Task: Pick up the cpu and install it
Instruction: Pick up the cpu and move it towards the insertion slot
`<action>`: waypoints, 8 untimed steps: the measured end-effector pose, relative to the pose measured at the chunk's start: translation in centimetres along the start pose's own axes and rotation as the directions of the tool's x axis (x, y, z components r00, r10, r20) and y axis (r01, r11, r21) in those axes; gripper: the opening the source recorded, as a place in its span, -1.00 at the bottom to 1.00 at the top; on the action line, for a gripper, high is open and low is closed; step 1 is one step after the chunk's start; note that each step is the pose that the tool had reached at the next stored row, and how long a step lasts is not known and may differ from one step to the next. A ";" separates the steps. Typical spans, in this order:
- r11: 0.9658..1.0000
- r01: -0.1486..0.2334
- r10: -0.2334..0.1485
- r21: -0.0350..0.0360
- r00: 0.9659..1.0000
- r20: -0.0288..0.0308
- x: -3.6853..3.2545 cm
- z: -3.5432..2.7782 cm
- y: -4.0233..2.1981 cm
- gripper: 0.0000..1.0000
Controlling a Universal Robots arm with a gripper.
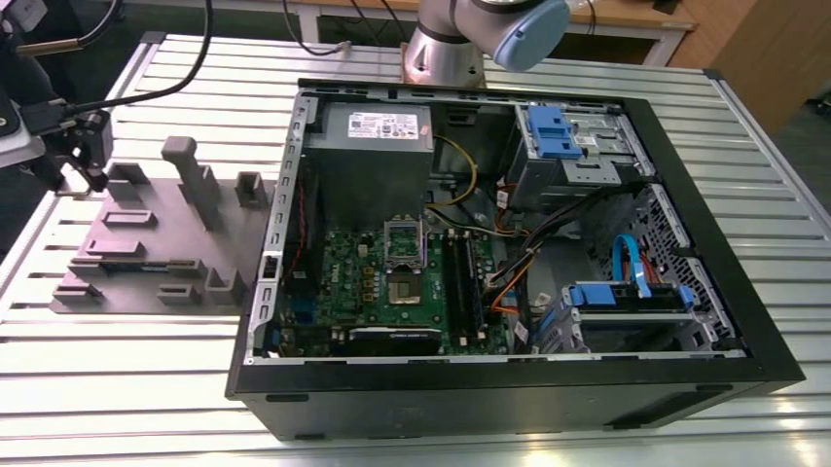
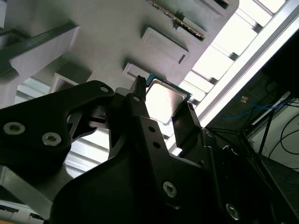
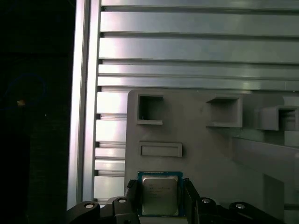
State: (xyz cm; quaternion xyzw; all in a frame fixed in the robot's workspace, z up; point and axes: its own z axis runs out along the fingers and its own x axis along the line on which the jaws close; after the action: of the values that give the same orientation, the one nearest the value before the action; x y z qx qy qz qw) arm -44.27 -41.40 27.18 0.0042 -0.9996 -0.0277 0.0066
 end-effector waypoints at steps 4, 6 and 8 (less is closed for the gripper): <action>1.000 0.000 0.000 0.000 1.000 0.000 0.00 -0.15 0.01 -0.05; 1.000 0.000 0.000 0.000 1.000 0.000 0.00 -0.21 0.01 -0.05; 1.000 0.000 0.000 0.000 1.000 0.000 0.00 -0.28 0.01 -0.05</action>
State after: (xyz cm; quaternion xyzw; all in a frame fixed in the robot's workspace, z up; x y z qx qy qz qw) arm -44.27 -41.40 27.46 0.0042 -0.9996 -0.0276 0.0066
